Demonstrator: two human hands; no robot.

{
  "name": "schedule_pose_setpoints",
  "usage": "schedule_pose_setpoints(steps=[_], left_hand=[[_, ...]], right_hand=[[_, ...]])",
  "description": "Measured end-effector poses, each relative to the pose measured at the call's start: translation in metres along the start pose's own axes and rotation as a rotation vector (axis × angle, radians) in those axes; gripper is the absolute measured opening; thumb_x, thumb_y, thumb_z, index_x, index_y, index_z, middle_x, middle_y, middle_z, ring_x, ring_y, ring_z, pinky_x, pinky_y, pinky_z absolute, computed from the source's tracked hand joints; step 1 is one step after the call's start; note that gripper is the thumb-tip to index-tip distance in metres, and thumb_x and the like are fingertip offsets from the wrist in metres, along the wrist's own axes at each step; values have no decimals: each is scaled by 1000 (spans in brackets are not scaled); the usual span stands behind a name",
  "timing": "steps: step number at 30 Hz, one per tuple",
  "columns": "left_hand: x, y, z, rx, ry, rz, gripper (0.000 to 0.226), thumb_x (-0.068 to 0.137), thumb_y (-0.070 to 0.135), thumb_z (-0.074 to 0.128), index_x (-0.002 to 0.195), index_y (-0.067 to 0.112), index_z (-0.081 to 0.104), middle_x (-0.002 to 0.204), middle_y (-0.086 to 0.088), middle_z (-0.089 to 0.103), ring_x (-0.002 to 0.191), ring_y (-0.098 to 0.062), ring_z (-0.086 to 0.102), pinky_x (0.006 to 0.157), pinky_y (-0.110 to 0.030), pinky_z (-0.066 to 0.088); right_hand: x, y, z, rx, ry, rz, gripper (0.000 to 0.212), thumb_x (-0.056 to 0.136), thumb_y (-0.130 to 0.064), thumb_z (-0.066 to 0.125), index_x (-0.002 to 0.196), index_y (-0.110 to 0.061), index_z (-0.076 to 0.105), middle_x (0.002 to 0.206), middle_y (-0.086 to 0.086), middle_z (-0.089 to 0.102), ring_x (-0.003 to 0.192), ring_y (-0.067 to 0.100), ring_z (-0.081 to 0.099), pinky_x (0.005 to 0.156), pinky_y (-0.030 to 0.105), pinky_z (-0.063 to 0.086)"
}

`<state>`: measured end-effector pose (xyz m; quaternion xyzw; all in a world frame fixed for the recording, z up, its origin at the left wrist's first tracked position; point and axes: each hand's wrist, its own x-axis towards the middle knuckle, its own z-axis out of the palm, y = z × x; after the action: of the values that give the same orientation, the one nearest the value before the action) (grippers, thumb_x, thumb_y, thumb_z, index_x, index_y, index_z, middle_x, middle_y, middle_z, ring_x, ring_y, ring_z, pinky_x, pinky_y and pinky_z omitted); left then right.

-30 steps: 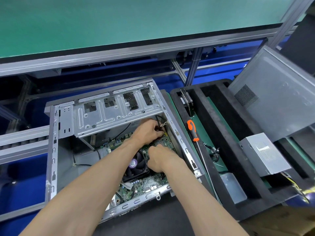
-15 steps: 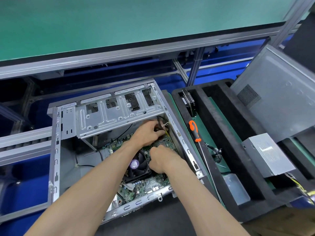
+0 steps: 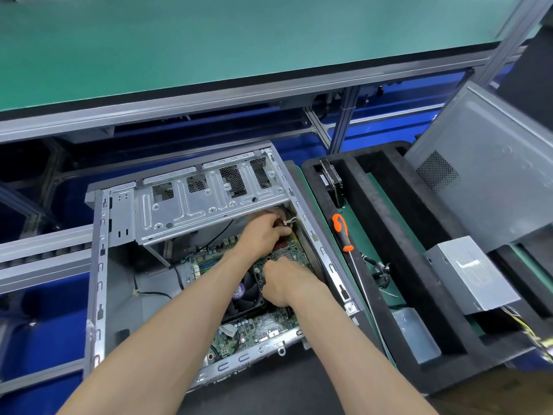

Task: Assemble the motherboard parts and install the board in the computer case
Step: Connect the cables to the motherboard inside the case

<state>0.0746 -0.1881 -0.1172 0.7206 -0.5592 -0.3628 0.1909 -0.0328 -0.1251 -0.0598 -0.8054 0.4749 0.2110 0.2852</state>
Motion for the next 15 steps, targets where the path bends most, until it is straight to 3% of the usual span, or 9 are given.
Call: schedule_pose_setpoints(steps=[2, 5, 7, 8, 10, 13, 15], left_hand=[[2, 1, 1, -25, -11, -20, 59, 94, 37, 66, 141, 7, 49, 140, -14, 56, 123, -29, 54, 83, -25, 34], [6, 5, 3, -42, -21, -42, 59, 95, 34, 65, 143, 4, 46, 139, -14, 56, 121, -28, 55, 80, -23, 35], [8, 8, 5, -46, 0, -59, 50, 100, 25, 60, 141, 0, 47, 115, -7, 68, 93, -21, 63, 65, -20, 39], [10, 8, 6, -50, 16, -63, 43, 101, 20, 57, 139, 0, 49, 97, 1, 68, 73, -16, 59, 53, -17, 38], [13, 7, 8, -61, 58, -71, 34, 100, 16, 57, 133, 4, 54, 73, 7, 56, 56, -11, 45, 44, -17, 34], [9, 9, 4, -45, 86, -65, 32, 96, 25, 64, 122, 6, 60, 72, 0, 57, 59, -14, 47, 46, -22, 33], [7, 10, 3, -44, 71, -78, 35, 94, 31, 67, 115, 4, 61, 74, -6, 59, 70, -25, 56, 49, -26, 31]], right_hand=[[0, 0, 0, 3, -4, -1, 26, 100, -14, 43, 123, -5, 50, 130, 17, 50, 113, 38, 53, 77, 41, 42], [0, 0, -1, 1, -9, 0, 28, 99, -14, 42, 125, -5, 49, 131, 17, 49, 115, 38, 52, 78, 42, 42], [0, 0, 0, 3, -11, -1, 27, 99, -14, 42, 124, -5, 49, 131, 17, 48, 115, 38, 51, 80, 42, 42], [0, 0, 0, 6, -10, -2, 27, 99, -14, 43, 124, -5, 49, 130, 17, 48, 115, 38, 52, 80, 42, 43], [0, 1, 0, 9, -6, -3, 26, 99, -14, 43, 123, -5, 49, 129, 16, 49, 114, 38, 52, 80, 42, 44], [1, 1, 0, 7, -2, -7, 26, 99, -14, 43, 123, -5, 50, 129, 17, 49, 113, 38, 52, 79, 42, 43], [1, 1, 0, 6, -3, -7, 26, 99, -14, 44, 122, -5, 50, 128, 17, 50, 113, 38, 53, 78, 41, 43]])
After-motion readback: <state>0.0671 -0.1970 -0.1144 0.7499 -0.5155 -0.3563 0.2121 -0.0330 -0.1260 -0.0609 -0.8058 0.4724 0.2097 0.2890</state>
